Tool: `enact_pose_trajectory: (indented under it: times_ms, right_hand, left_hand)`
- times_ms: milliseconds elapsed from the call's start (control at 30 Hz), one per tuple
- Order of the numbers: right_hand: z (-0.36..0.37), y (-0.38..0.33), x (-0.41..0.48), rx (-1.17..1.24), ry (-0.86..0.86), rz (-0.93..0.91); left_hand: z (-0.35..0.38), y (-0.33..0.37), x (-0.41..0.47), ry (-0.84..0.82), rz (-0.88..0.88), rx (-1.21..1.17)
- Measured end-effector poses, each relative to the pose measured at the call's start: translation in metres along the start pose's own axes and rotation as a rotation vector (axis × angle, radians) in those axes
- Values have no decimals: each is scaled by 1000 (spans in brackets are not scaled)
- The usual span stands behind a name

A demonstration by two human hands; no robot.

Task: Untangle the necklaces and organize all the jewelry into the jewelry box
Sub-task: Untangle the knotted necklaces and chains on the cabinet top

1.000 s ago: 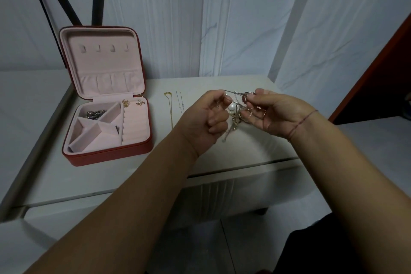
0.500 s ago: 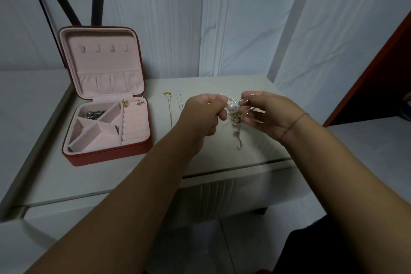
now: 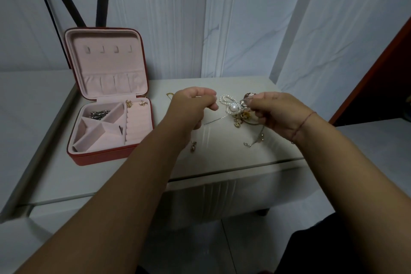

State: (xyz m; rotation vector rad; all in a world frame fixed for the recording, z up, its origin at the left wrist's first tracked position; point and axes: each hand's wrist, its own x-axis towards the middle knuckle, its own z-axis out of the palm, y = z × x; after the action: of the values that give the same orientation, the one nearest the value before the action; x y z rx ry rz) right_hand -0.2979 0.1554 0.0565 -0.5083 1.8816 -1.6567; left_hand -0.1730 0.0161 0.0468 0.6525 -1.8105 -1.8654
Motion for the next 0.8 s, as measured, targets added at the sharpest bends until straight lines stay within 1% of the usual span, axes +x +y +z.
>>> enact_pose_trajectory:
  times_ms: [100, 200, 333, 500, 567, 667, 800]
  right_hand:
    - [-8, -2, -3, 9, -113, 42]
    - [-15, -4, -4, 55, -154, 72]
    - [-18, -7, -6, 192, -143, 59]
    - [-19, -10, -5, 215, -134, -12]
    - [-19, -12, -5, 218, -105, -42]
    - [-17, -15, -6, 330, -86, -72]
    - [-13, -18, -8, 425, -120, -96]
  left_hand:
    - [-4, 0, 1, 57, -9, -11]
    - [-7, -1, 3, 88, -18, -10]
    - [-6, -3, 3, 80, -47, 15]
    - [-3, -6, 2, 35, -61, 54]
    - [-1, -7, 3, 32, -58, 60]
    - [0, -7, 3, 36, -74, 30]
    - [3, -7, 2, 13, -80, 29]
